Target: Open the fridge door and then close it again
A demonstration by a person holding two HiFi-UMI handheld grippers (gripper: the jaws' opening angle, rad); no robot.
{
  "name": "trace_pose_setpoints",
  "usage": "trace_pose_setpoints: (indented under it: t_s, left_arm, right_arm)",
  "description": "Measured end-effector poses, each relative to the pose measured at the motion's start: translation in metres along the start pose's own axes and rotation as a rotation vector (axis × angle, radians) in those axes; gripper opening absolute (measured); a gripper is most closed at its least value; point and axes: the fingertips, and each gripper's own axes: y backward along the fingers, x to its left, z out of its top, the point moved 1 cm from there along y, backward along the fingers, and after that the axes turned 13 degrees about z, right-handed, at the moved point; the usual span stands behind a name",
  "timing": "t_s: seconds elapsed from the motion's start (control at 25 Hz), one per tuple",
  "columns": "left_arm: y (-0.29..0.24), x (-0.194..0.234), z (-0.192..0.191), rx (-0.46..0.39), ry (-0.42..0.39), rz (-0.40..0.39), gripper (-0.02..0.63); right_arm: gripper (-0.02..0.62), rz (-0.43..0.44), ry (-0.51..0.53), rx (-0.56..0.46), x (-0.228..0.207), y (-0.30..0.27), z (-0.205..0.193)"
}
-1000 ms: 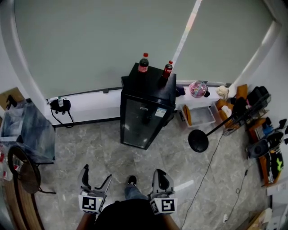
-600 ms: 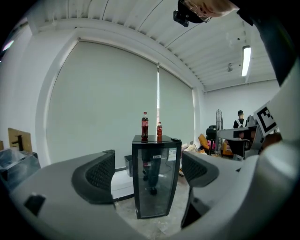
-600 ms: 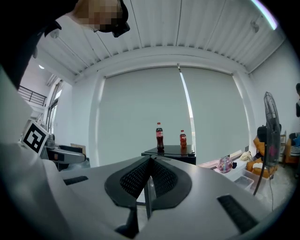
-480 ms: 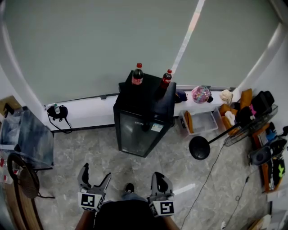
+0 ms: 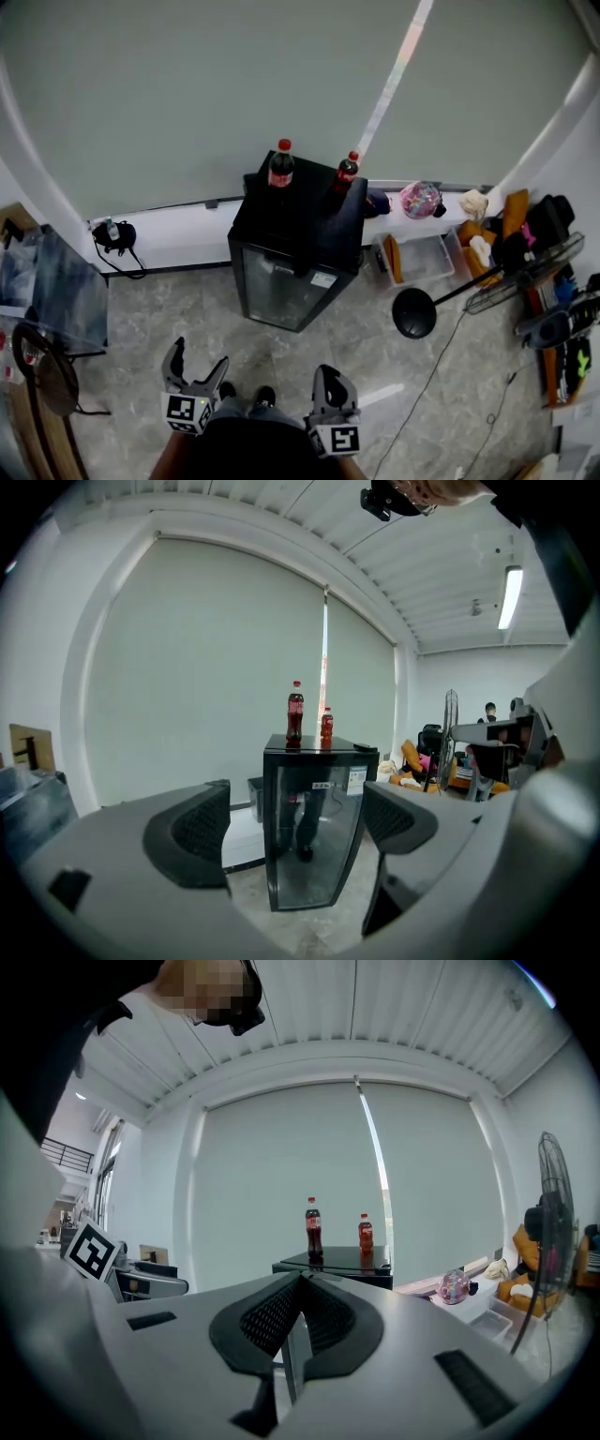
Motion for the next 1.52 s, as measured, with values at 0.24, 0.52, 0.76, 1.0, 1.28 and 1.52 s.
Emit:
trace_pose_setpoints:
  t_s: [0.24, 0.52, 0.76, 1.0, 1.28, 1.52]
  left_arm:
    - [-0.045, 0.008, -0.018, 0.058, -0.05, -0.078, 0.43]
    - [-0.101, 0.023, -0.056, 0.113, -0.107, -0.148, 0.43]
    - [-0.149, 0.026, -0.082, 0.173, -0.129, -0.22, 0.43]
    - [-0.196, 0.027, -0.096, 0.214, -0.156, -0.281, 0.428]
    - [-0.252, 0.031, -0.123, 0.294, -0.163, -0.32, 0.428]
    - [-0.297, 0.033, -0.143, 0.368, -0.174, -0.331, 0.419]
  right_arm:
    - [0.005, -0.097, -0.014, -0.019, -0.01, -0.004, 0.004]
    - [0.006, -0.225, -0.033, -0.031, -0.012, -0.002, 0.002]
    - [0.006, -0.307, -0.013, -0.005, -0.008, 0.001, 0.004]
    - [0.006, -0.371, -0.011, -0.002, -0.005, 0.004, 0.002]
    - [0.006, -0.423, 0.0, 0.02, -0.001, 0.004, 0.003]
    - [0.006, -0.461, -0.001, 0.044, -0.001, 0.01, -0.001]
